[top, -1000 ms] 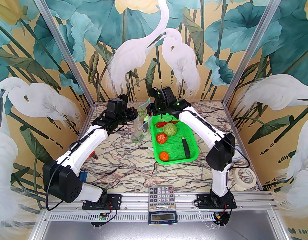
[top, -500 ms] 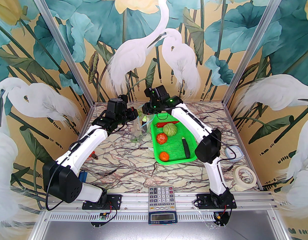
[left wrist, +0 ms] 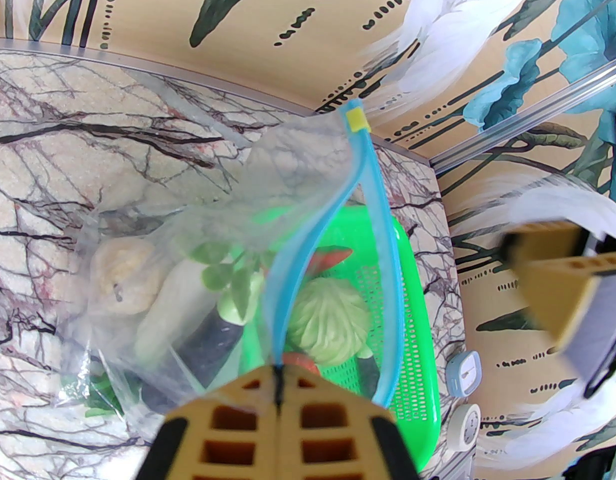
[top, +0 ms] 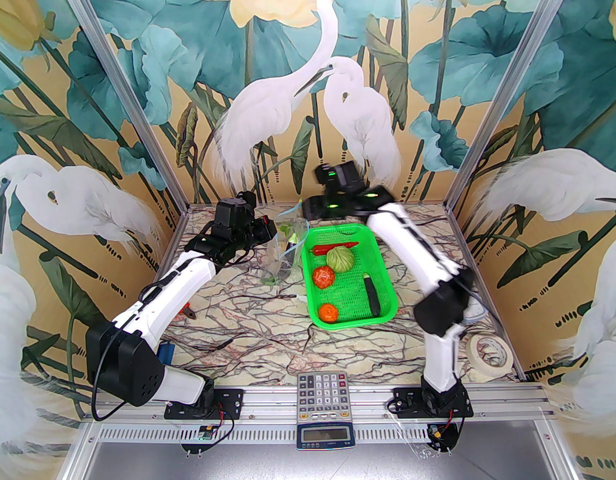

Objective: Place the food in the zip-top bag and seal the zipper

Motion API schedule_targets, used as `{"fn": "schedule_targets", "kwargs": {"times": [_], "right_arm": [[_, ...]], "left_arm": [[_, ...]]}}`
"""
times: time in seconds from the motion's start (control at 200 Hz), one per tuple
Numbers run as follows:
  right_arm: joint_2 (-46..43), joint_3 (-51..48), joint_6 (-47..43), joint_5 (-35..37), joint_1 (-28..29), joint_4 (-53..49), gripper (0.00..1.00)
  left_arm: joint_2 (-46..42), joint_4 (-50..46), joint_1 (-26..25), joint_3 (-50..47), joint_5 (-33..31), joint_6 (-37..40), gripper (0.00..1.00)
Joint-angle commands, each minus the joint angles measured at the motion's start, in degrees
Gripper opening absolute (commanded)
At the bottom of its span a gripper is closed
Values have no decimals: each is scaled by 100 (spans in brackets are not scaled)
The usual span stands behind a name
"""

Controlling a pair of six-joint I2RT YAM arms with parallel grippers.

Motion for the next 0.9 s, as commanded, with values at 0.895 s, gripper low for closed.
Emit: {"fn": "schedule_targets", "kwargs": {"times": [0.895], "right_arm": [[4,-3576,2271,-402,364,897,80]], "left_arm": [[148,-708,46,394,311,793,8]]}}
